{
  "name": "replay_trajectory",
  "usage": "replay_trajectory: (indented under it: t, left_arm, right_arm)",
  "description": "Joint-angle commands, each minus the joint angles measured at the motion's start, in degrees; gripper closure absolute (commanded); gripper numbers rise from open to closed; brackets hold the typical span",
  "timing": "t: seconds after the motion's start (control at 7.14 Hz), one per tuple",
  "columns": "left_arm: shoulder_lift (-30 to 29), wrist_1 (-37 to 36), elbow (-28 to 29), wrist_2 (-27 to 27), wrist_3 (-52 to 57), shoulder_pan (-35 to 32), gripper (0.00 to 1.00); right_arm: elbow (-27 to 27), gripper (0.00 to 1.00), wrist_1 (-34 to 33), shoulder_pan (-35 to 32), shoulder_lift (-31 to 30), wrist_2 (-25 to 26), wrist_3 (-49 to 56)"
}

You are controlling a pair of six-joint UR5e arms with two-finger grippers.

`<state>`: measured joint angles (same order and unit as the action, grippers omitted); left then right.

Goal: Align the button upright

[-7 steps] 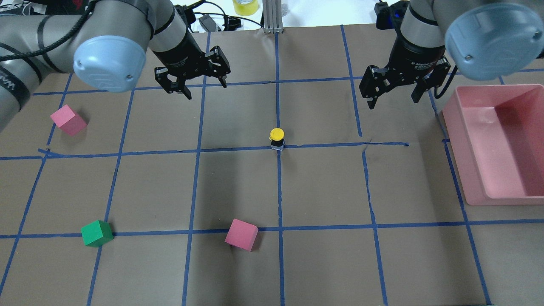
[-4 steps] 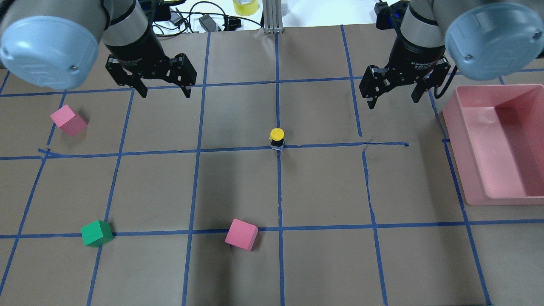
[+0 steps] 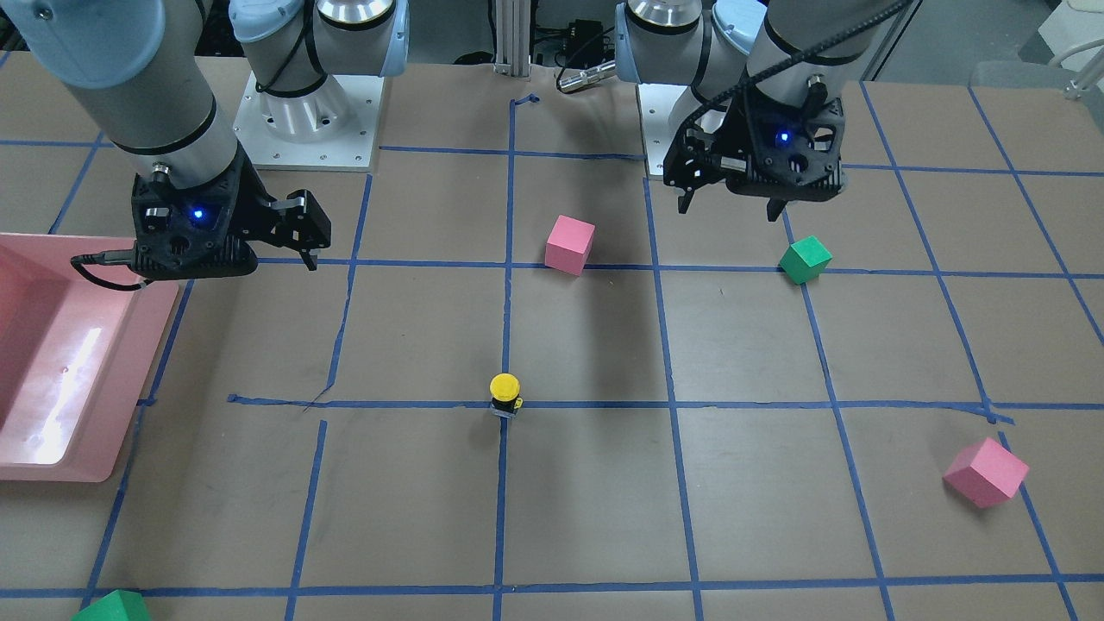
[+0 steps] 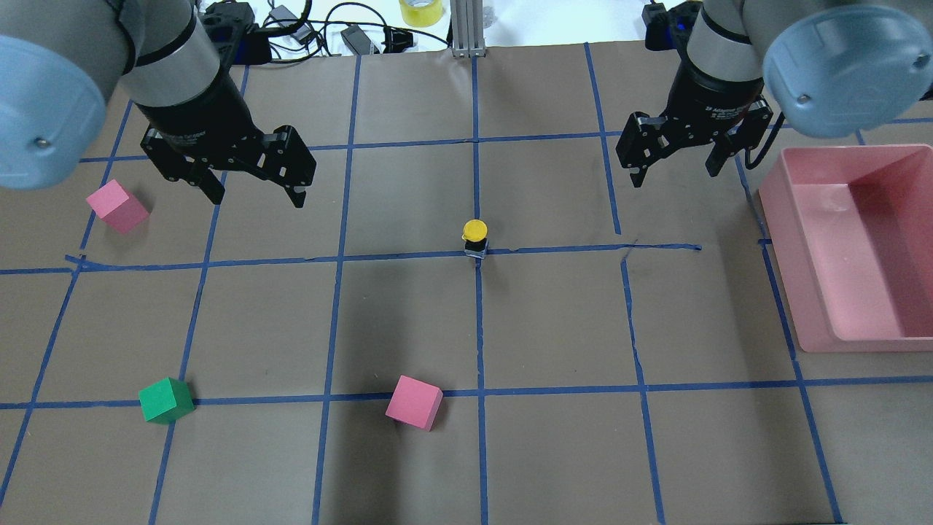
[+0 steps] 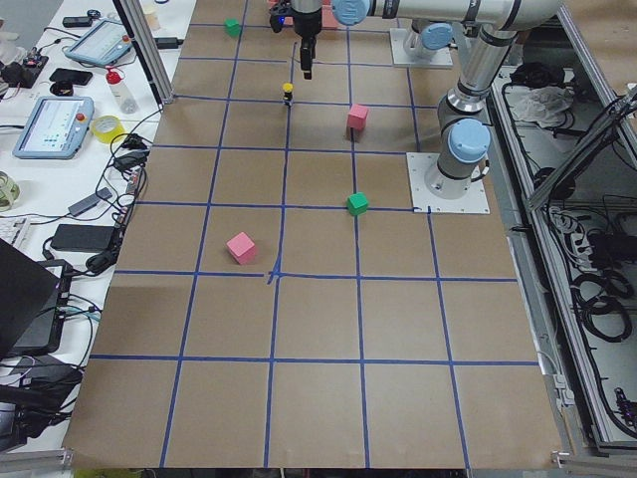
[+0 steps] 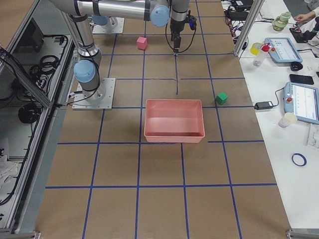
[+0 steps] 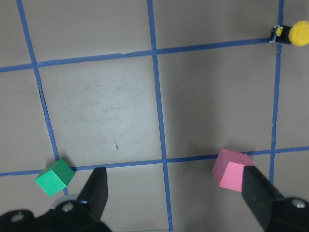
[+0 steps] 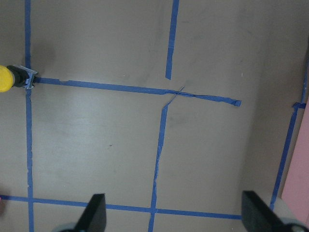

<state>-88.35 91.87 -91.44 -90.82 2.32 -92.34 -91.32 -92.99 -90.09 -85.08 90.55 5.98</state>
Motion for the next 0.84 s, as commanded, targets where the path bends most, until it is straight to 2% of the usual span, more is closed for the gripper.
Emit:
replay_trajectory:
  t: [0.0,0.28,0.7]
  left_arm:
    - [0.9,-8.8,-2.6,0.6,-2.8,0.0,0.00]
    - [0.5,-12.2,-2.2,0.0,-2.5,0.0,0.00]
    - [1.0,-12.1,-2.7,0.1,-2.4,0.0,0.00]
  right_arm:
    - [0.0,0.00,0.0,0.0,0.0,0.0,0.0]
    - [0.0,0.00,-0.1,0.0,0.1,0.0,0.1]
    - [0.6,0.00,0.8,0.3,-0.5,0.7,0.0]
